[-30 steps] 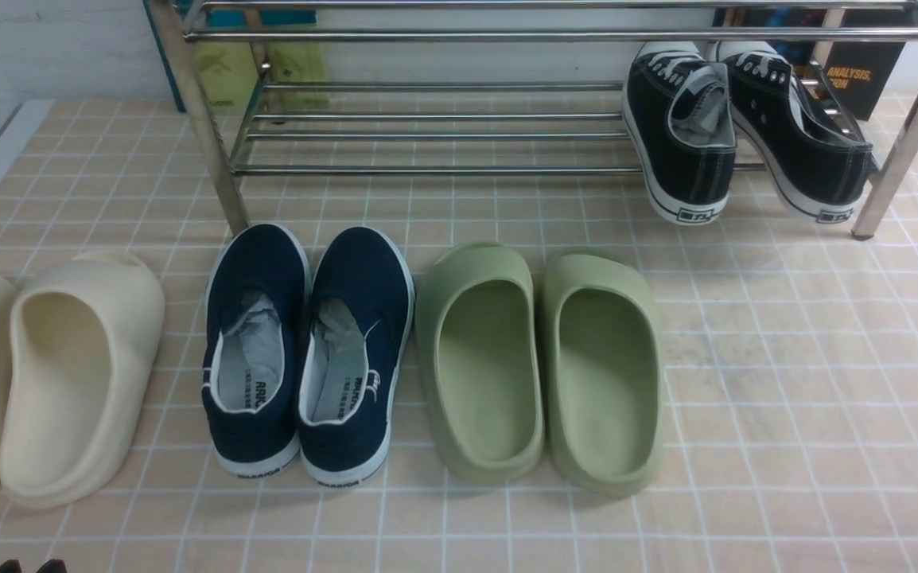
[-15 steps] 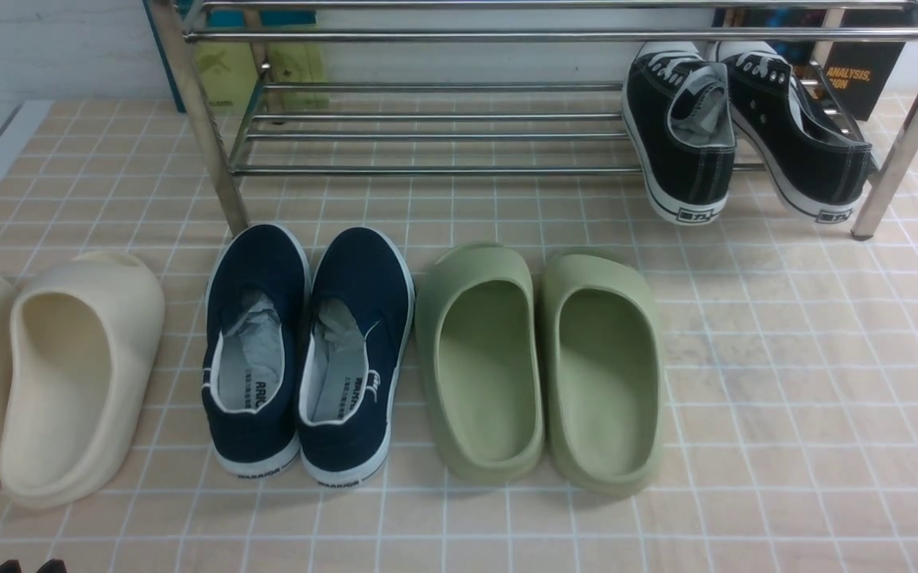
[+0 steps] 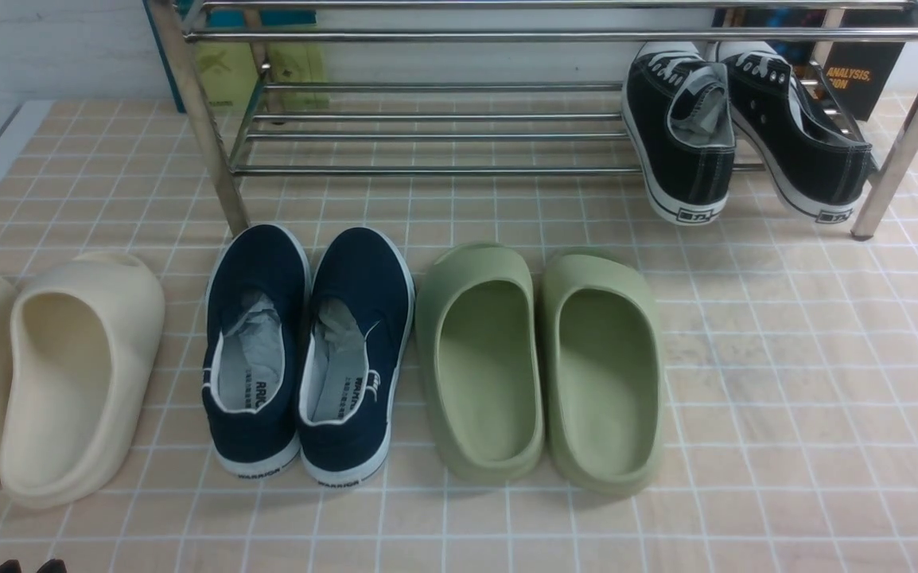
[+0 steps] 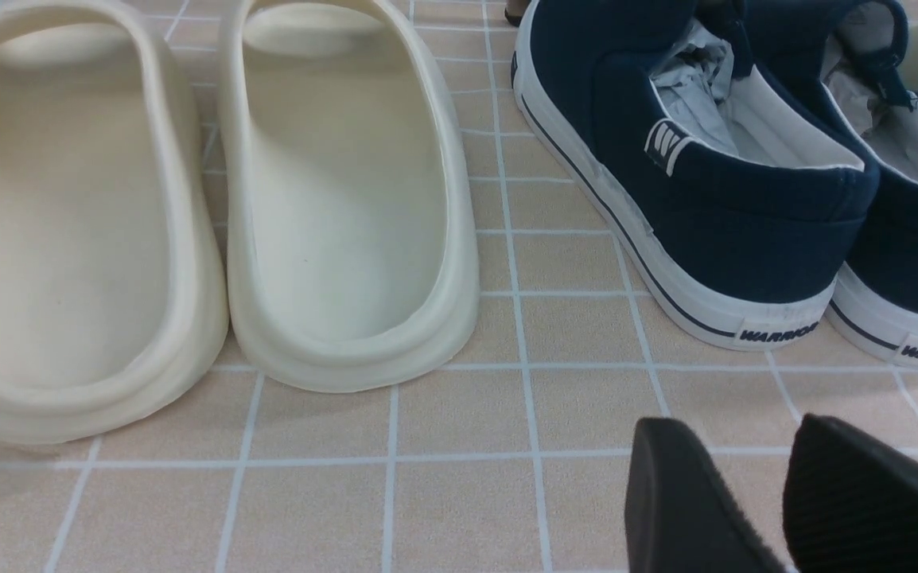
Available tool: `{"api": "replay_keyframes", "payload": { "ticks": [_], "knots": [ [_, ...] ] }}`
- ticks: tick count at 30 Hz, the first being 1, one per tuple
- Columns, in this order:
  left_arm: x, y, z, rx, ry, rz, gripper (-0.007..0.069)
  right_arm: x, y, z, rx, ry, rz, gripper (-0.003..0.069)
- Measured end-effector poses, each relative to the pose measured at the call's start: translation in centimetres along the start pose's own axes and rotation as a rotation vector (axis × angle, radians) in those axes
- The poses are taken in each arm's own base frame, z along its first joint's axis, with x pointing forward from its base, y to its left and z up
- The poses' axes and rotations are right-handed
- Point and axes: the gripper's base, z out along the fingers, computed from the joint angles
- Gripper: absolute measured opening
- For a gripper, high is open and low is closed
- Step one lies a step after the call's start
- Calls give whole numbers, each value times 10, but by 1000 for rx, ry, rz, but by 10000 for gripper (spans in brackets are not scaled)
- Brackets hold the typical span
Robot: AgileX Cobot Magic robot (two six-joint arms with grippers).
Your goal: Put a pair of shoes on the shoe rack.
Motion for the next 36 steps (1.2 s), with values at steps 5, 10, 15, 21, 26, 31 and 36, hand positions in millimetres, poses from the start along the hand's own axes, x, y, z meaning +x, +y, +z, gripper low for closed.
{"api": "replay_keyframes", "payload": {
  "ticks": [5, 10, 15, 21, 26, 31, 36],
  "knots": [
    [0, 0, 0, 0, 0, 0, 239, -3, -4, 0, 60, -38, 188, 152],
    [0, 0, 0, 0, 0, 0, 239, 1, -5, 0, 77, 7, 251, 157],
    [0, 0, 0, 0, 0, 0, 239, 3, -4, 0, 78, 22, 266, 165],
    [0, 0, 0, 0, 0, 0, 239, 4, -4, -1, 74, 56, 298, 143],
    [0, 0, 0, 0, 0, 0, 239, 5, -3, -1, 72, 64, 305, -3],
    [0, 0, 0, 0, 0, 0, 239, 5, -3, -1, 71, 64, 294, -18],
    [0, 0, 0, 0, 0, 0, 239, 5, -3, -1, 71, 65, 291, -18]
  ]
}}
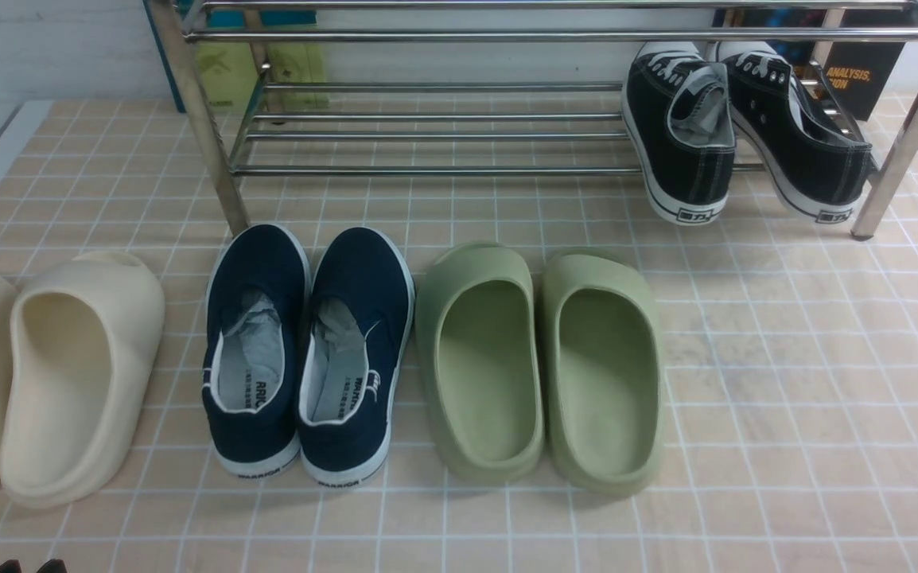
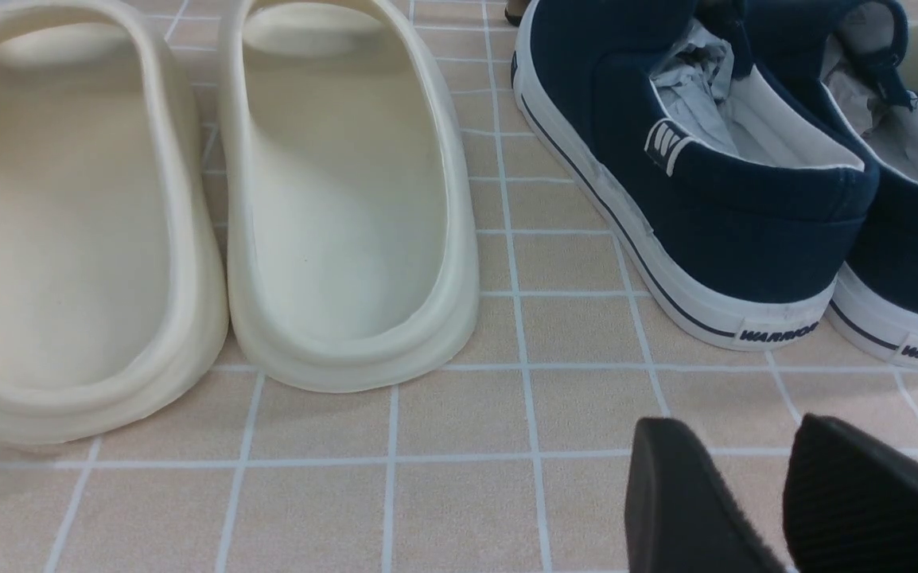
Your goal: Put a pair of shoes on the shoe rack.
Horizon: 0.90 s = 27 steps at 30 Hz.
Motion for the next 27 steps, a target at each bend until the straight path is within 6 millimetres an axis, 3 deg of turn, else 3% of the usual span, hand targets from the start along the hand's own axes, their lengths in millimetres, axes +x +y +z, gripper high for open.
{"api": "replay_keyframes", "payload": {
  "ticks": [27],
  "knots": [
    [0, 0, 0, 0, 0, 0, 240, 0, 0, 0, 0, 0, -2, -1]
  ]
}}
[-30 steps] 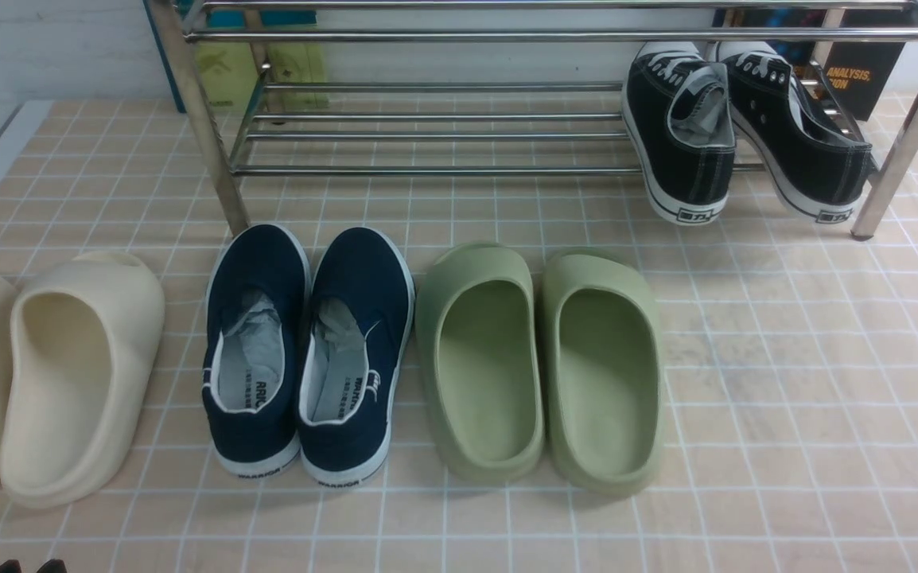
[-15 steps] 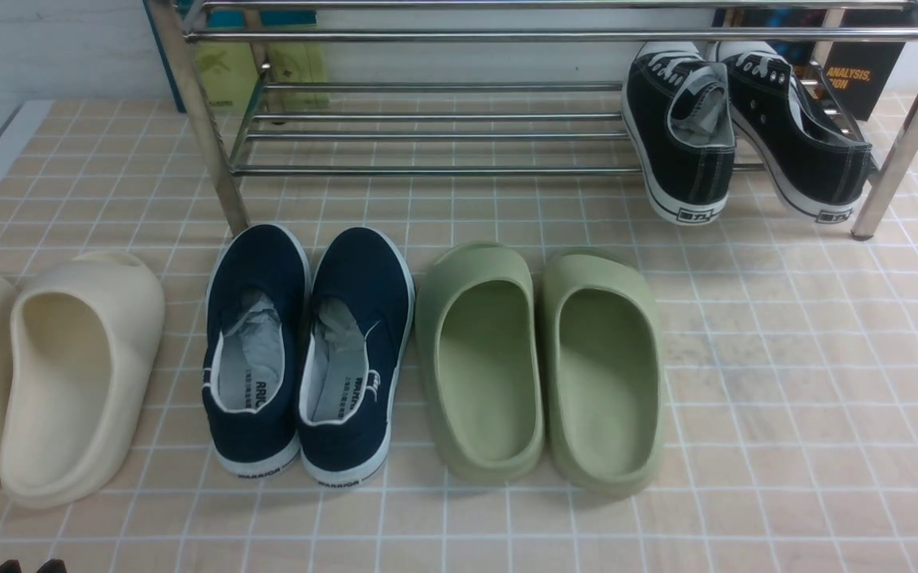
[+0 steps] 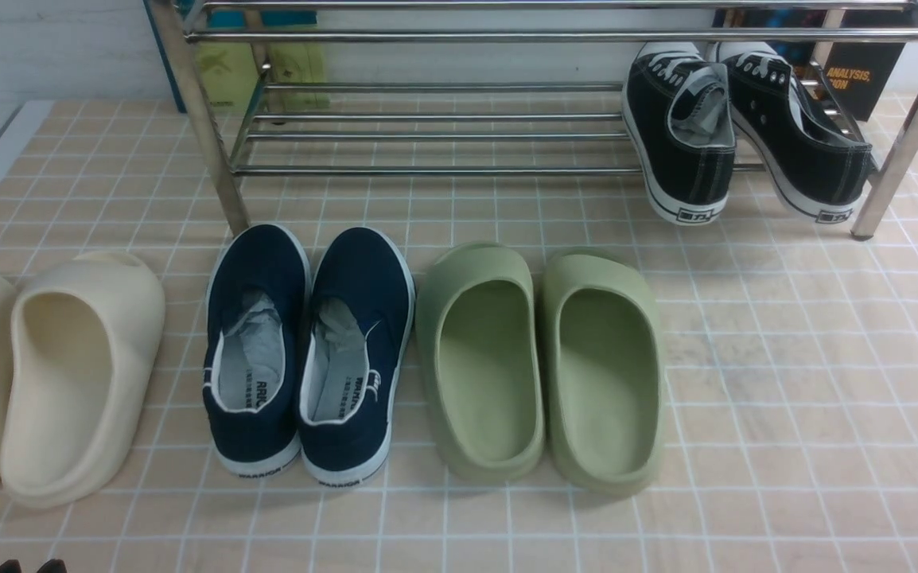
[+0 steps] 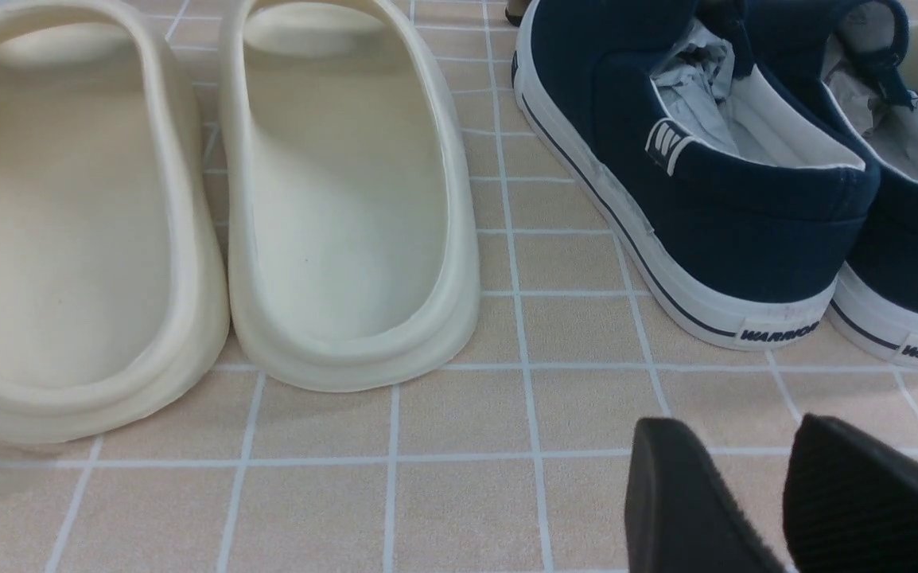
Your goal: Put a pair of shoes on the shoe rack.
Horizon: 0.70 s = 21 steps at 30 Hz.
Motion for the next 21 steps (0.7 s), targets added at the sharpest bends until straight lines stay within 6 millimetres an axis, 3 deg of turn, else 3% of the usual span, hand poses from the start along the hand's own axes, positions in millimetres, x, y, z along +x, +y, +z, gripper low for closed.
{"api": "replay_keyframes", "payload": {
  "ticks": [21],
  "knots": [
    [0, 0, 0, 0, 0, 0, 240, 0, 0, 0, 0, 1, 0, 10]
  ]
}}
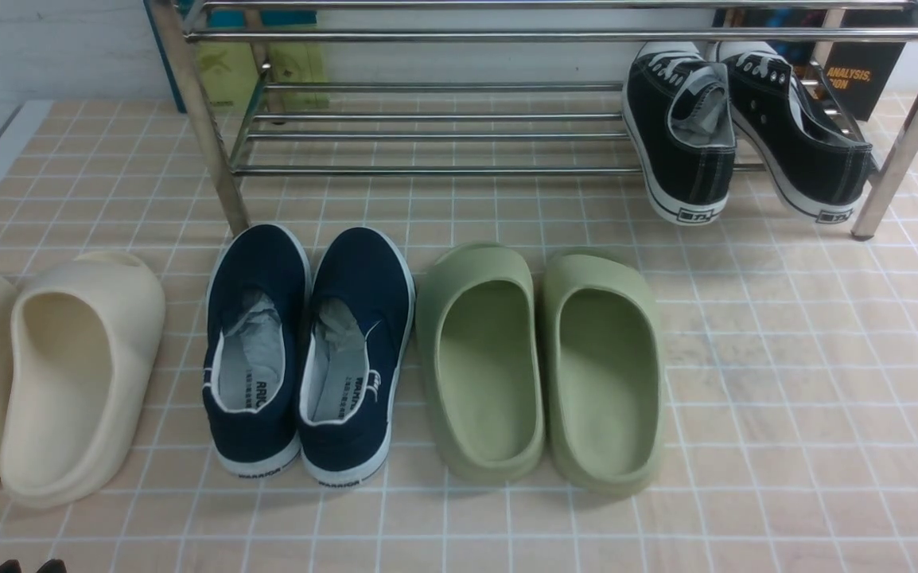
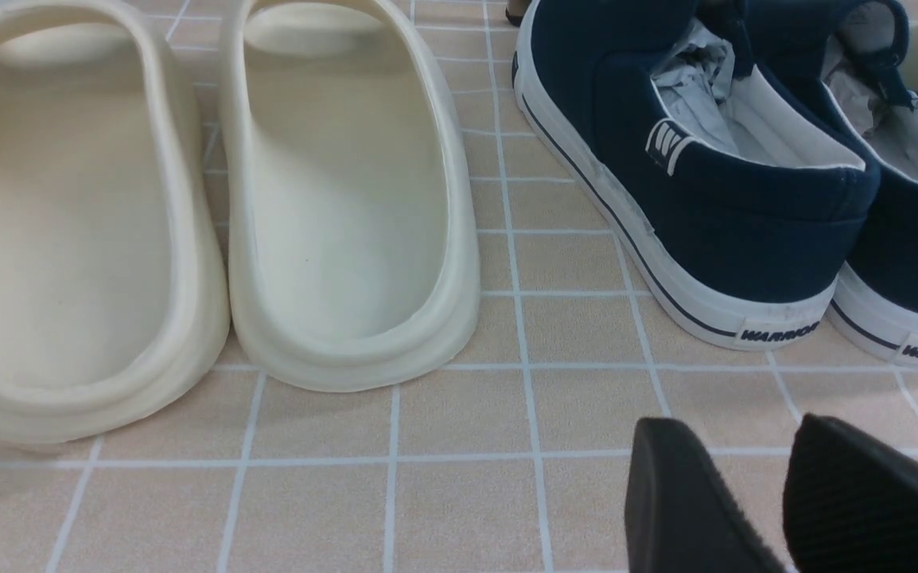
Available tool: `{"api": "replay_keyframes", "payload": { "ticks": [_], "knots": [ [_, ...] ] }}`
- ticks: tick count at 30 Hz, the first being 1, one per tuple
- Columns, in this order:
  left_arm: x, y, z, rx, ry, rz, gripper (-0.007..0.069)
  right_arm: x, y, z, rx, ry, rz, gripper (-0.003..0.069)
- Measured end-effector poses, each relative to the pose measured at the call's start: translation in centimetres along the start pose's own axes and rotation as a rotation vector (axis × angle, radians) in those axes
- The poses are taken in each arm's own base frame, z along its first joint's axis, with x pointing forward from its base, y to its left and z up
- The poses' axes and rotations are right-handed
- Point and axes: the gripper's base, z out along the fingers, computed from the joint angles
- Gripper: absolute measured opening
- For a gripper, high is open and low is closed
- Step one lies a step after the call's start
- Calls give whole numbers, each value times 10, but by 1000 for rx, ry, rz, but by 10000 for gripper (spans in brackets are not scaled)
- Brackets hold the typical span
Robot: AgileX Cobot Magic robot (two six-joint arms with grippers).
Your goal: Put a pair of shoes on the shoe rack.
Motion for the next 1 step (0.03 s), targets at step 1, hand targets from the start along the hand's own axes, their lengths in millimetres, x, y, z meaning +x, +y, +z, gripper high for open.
{"api": "replay_keyframes", "payload": {
  "ticks": [1],
  "knots": [
    [0, 0, 0, 0, 0, 0, 240, 0, 0, 0, 0, 0, 0, 11]
  ]
}}
